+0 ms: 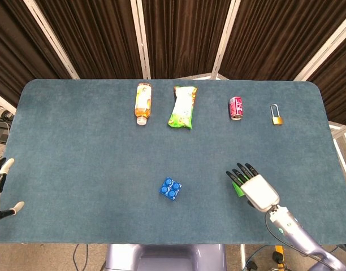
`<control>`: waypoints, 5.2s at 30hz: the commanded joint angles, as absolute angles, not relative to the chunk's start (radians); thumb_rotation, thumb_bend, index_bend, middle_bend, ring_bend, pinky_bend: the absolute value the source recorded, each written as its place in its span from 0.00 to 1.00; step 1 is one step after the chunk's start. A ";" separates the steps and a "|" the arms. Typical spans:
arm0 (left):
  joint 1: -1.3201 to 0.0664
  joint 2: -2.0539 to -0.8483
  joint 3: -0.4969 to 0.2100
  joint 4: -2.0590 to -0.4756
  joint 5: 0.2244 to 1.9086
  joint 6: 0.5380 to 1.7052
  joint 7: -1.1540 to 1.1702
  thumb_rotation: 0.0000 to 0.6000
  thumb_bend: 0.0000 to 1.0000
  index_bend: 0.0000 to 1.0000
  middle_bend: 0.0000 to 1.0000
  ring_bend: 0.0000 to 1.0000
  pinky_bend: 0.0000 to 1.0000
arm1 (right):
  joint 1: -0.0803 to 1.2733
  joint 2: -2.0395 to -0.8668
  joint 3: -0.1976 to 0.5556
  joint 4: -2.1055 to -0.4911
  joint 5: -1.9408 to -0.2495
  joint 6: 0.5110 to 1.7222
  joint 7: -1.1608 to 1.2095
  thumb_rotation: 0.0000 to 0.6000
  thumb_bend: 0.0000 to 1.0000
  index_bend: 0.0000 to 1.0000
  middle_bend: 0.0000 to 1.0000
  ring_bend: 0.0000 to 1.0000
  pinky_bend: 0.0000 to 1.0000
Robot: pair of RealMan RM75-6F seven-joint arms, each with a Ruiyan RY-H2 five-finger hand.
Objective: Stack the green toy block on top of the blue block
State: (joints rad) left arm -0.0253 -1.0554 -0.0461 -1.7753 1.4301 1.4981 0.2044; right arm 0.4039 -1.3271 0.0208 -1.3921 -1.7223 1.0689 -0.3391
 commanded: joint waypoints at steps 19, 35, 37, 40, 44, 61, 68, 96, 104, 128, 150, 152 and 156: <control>-0.040 -1.065 -0.044 -1.775 1.401 1.472 0.228 1.00 0.00 0.00 0.00 0.00 0.00 | 0.505 -1.405 -0.040 -1.182 -1.789 1.069 -0.194 1.00 0.18 0.37 0.43 0.30 0.44; -0.052 -1.057 -0.053 -1.773 1.375 1.454 0.210 1.00 0.00 0.00 0.00 0.00 0.00 | 0.606 -1.261 -0.036 -1.394 -1.969 1.228 -0.197 1.00 0.35 0.48 0.53 0.41 0.54; -0.054 -1.056 -0.055 -1.772 1.371 1.450 0.210 1.00 0.00 0.00 0.00 0.00 0.00 | 0.637 -1.246 -0.028 -1.442 -1.996 1.215 -0.214 1.00 0.35 0.48 0.53 0.41 0.54; -0.058 -1.059 -0.057 -1.769 1.359 1.444 0.215 1.00 0.00 0.00 0.00 0.00 0.00 | 0.690 -1.242 -0.007 -1.518 -2.016 1.158 -0.260 1.00 0.36 0.48 0.53 0.41 0.54; -0.065 -1.063 -0.063 -1.765 1.338 1.433 0.224 1.00 0.00 0.00 0.00 0.00 0.00 | 0.771 -1.296 0.032 -1.575 -2.007 1.032 -0.327 1.00 0.38 0.48 0.53 0.41 0.54; -0.084 -1.060 -0.089 -1.735 1.253 1.393 0.202 1.00 0.00 0.00 0.00 0.00 0.00 | 0.929 -1.492 0.117 -1.532 -1.887 0.798 -0.467 1.00 0.38 0.48 0.53 0.41 0.54; -0.090 -1.067 -0.092 -1.729 1.236 1.388 0.215 1.00 0.00 0.00 0.00 0.00 0.00 | 0.965 -1.502 0.108 -1.498 -1.869 0.787 -0.434 1.00 0.39 0.48 0.53 0.41 0.55; -0.107 -1.089 -0.087 -1.720 1.211 1.380 0.257 1.00 0.00 0.00 0.00 0.00 0.00 | 1.021 -1.521 0.078 -1.476 -1.759 0.740 -0.439 1.00 0.43 0.48 0.53 0.41 0.58; -0.110 -1.095 -0.086 -1.721 1.208 1.379 0.270 1.00 0.00 0.00 0.00 0.00 0.00 | 1.023 -1.513 0.065 -1.480 -1.764 0.760 -0.429 1.00 0.43 0.48 0.54 0.41 0.58; -0.120 -1.110 -0.080 -1.716 1.197 1.371 0.298 1.00 0.00 0.00 0.00 0.00 0.00 | 1.016 -1.528 0.017 -1.418 -1.751 0.779 -0.448 1.00 0.36 0.48 0.52 0.41 0.58; -0.113 -1.097 -0.068 -1.732 1.226 1.386 0.279 1.00 0.00 0.00 0.00 0.00 0.00 | 0.988 -1.511 0.002 -1.449 -1.736 0.818 -0.476 1.00 0.14 0.22 0.29 0.38 0.50; -0.112 -1.095 -0.066 -1.735 1.231 1.387 0.276 1.00 0.00 0.00 0.00 0.00 0.00 | 0.983 -1.498 0.006 -1.473 -1.736 0.830 -0.492 1.00 0.13 0.21 0.28 0.38 0.49; -0.105 -1.087 -0.059 -1.745 1.252 1.398 0.264 1.00 0.00 0.00 0.00 0.00 0.00 | 0.968 -1.448 0.017 -1.545 -1.730 0.850 -0.543 1.00 0.13 0.21 0.28 0.37 0.48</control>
